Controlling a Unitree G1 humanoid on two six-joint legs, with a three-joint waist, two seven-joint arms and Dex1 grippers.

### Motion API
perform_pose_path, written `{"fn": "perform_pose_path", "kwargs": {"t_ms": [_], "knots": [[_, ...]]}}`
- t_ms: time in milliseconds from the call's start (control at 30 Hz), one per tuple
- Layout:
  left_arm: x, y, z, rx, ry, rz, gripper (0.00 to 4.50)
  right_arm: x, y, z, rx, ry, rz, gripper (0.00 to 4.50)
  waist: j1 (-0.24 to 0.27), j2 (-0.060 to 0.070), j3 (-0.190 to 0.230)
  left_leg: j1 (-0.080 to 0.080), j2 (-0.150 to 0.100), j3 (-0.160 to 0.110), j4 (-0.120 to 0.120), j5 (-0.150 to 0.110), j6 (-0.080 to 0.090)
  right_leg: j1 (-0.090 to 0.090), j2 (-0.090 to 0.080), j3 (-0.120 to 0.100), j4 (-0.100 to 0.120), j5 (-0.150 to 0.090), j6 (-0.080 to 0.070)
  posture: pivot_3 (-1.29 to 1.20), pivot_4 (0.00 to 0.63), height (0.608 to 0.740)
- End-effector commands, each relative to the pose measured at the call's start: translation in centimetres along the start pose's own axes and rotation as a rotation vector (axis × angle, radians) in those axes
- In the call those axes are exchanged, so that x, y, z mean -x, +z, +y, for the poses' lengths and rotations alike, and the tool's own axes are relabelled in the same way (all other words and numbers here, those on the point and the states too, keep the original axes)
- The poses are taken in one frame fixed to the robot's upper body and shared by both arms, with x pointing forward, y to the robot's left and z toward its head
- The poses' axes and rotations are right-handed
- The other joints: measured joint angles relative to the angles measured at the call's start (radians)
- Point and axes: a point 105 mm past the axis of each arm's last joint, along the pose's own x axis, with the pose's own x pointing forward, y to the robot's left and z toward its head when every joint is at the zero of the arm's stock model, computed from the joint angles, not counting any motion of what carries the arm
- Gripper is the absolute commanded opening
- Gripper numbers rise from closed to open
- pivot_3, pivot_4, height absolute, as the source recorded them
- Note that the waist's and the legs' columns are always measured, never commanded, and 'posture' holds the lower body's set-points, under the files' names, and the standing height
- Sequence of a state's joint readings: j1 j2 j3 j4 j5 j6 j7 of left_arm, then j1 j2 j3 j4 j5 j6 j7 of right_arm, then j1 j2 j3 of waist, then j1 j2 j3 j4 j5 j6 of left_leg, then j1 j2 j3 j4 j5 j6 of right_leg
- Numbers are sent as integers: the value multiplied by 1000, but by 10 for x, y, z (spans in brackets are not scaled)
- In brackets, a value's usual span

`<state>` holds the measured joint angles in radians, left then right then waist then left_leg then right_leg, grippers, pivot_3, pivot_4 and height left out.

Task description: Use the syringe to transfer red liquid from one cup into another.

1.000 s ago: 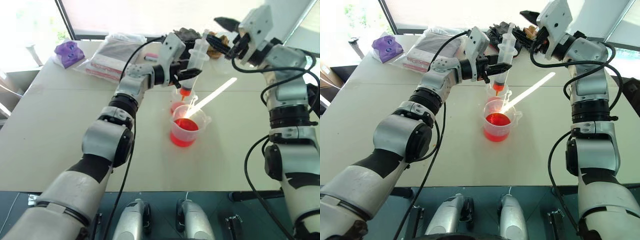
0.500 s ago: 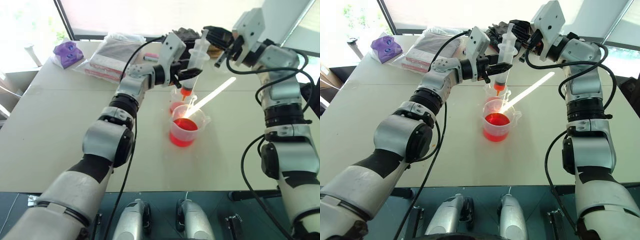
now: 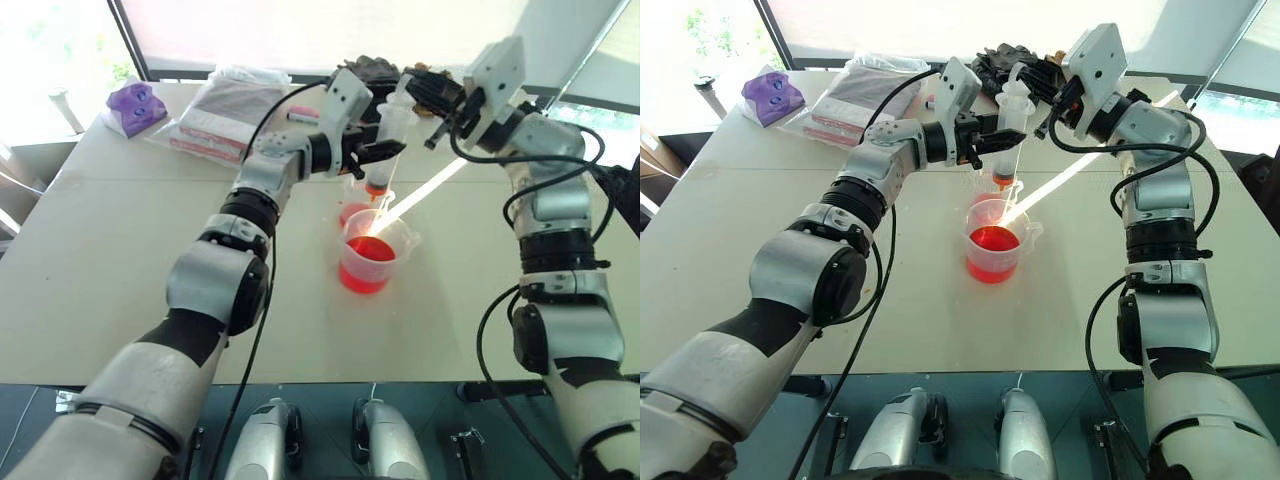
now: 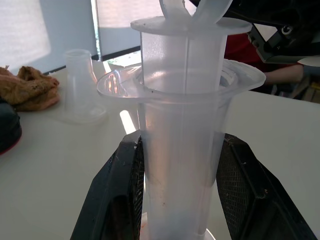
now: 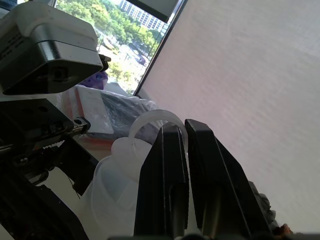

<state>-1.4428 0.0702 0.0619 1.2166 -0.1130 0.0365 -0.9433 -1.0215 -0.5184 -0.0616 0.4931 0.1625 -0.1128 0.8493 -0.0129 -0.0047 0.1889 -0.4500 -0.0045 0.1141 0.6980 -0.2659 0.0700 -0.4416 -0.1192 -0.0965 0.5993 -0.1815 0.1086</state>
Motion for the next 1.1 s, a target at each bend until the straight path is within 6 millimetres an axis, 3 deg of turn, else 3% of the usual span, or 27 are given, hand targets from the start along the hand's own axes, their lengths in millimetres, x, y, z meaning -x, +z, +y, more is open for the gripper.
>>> {"fn": "perform_pose_path", "kwargs": {"t_ms": [33, 633, 733, 967, 1100], "knots": [[3, 46, 5, -65, 25, -140, 1548, -10, 0, 25, -17, 86, -22, 54, 0, 0, 0, 0, 0, 0, 0, 0, 0, 0, 0, 0, 0, 0, 0, 0, 150, 740], [14, 48, 14, -83, 47, -114, 1548, -15, 1, 24, -67, 41, -30, 54, -1, 0, 0, 0, 0, 0, 0, 0, 0, 0, 0, 0, 0, 0, 0, 0, 150, 740], [14, 49, 13, -85, 45, -118, 1548, -13, 8, 17, -70, 21, -45, 985, -3, 0, 0, 0, 0, 0, 0, 0, 0, 0, 0, 0, 0, 0, 0, 0, 150, 740], [15, 56, 12, -66, 39, -148, 1548, 1, 15, 5, 45, -47, -18, 4470, 4, 0, 0, 0, 0, 0, 0, 0, 0, 1, 0, 0, 0, 0, 0, 0, 150, 740], [19, 78, 8, -51, 14, -213, 1548, 23, 27, -9, 79, -119, -17, 4470, 2, 0, 0, 0, 0, -1, 0, 0, 0, 1, 0, 0, 0, 0, 0, 0, 150, 740]]}}
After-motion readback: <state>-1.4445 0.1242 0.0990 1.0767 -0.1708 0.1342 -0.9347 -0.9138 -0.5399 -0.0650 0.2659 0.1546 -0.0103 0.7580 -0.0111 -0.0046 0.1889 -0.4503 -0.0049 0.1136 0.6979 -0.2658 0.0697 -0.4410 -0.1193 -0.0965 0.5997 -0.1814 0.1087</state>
